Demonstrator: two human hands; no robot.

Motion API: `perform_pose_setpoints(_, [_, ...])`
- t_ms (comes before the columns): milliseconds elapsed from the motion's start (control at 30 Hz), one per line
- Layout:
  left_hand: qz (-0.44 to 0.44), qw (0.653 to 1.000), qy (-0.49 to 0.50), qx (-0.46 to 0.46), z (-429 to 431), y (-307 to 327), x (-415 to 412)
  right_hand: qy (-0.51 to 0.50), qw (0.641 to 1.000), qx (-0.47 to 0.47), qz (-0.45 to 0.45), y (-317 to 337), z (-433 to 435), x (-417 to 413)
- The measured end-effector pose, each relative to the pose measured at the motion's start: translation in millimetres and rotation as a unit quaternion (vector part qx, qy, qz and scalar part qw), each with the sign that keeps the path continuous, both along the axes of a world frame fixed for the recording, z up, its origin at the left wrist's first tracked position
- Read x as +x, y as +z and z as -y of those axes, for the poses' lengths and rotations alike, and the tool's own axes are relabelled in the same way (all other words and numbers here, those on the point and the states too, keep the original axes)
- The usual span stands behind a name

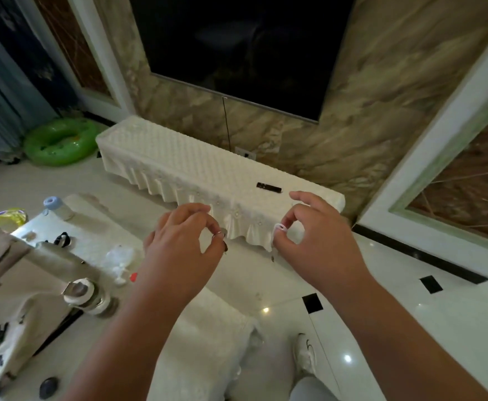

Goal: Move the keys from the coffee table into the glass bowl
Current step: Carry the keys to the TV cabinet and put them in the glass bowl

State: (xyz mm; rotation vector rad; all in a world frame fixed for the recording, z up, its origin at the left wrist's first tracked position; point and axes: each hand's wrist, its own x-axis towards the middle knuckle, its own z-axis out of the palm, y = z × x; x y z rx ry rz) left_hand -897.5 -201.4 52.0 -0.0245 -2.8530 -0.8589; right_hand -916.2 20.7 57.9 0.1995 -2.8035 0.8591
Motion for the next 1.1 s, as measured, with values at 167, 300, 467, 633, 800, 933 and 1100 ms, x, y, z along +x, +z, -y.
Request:
perform_pose_setpoints(167, [0.007,1.000,-0.004,-0.014,-17.6,-2.7,-23.3,-0.001,1.000,-0.021,0.008,-5.1,-14.3,-28.7])
perform_pose_setpoints(300, [0.015,1.000,0.008,-0.021,-41.9,-6.0,-56.7,0.011,1.000,-0.015,0.023,-12.8,-35.8,-70.1])
perform_pose_setpoints(467, [0.004,0.999,0.036,-0.031,-86.2,-10.0,-111.9,0.058,0.997,-0.001,0.052,-21.4,-77.3,-143.9])
perform_pose_setpoints(633, [0.000,0.996,0.087,-0.025,-136.9,-10.4,-177.0,0.098,0.992,0.014,0.081,-16.2,-134.3,-233.8])
perform_pose_setpoints(800, [-0.013,0.991,0.133,-0.019,-180.4,-7.4,-225.3,0.130,0.986,0.033,0.096,-3.9,-168.3,-295.6])
perform_pose_setpoints(933, [-0.020,0.990,0.140,-0.022,-195.1,-2.3,-243.2,0.168,0.980,0.037,0.097,2.1,-171.6,-325.2])
perform_pose_setpoints(1100, [-0.032,0.985,0.169,-0.004,-193.5,1.1,-257.9,0.205,0.974,0.027,0.093,3.0,-160.6,-350.7])
